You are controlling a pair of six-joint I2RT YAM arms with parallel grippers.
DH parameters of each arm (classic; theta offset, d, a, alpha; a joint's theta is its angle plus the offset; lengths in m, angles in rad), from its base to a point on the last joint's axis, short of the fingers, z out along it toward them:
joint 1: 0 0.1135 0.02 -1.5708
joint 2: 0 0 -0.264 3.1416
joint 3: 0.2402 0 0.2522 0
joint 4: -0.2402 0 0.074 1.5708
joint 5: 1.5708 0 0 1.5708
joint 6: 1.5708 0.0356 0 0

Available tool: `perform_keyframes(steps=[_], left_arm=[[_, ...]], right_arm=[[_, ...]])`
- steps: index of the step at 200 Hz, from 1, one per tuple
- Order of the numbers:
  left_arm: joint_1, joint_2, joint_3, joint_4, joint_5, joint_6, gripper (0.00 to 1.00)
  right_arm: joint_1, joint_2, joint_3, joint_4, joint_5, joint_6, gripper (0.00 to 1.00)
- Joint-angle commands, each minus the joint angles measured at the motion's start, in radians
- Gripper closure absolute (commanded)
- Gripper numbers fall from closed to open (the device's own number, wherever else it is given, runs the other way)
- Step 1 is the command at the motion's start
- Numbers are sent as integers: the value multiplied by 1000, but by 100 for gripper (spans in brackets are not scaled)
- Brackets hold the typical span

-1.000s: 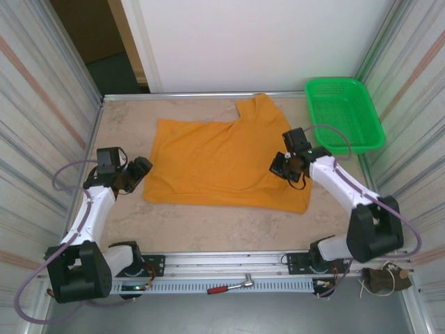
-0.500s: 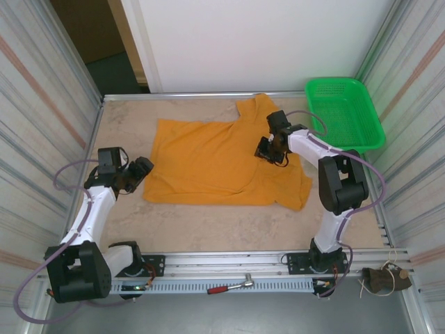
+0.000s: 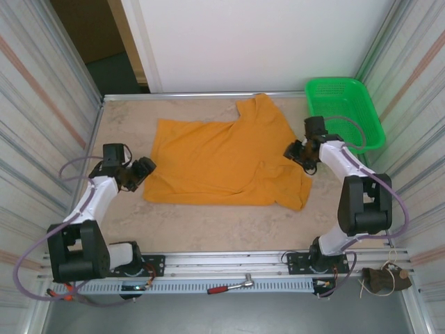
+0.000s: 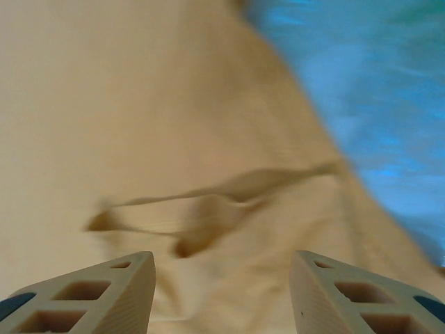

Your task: Fold the inside-out t-shirt

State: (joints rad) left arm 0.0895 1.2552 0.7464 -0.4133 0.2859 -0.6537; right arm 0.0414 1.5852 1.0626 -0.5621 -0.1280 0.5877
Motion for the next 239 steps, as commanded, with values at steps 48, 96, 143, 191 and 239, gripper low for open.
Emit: perform_keyframes(steps=[48, 96, 143, 191, 239], left_arm=[[-4, 73, 60, 27, 3, 56, 30], [-4, 70, 62, 30, 12, 51, 30], [-4, 73, 67, 31, 17, 47, 30], [-4, 76, 70, 31, 12, 53, 30], [-2, 82, 76, 34, 12, 53, 30]], right_arm=[[-81, 83, -33, 5, -50, -78, 58], [-80, 142, -33, 32, -65, -74, 58], [-82, 161, -36, 44, -86, -75, 88], [-97, 41, -7, 0, -86, -79, 100], [-98, 54, 124, -62, -78, -108, 100]])
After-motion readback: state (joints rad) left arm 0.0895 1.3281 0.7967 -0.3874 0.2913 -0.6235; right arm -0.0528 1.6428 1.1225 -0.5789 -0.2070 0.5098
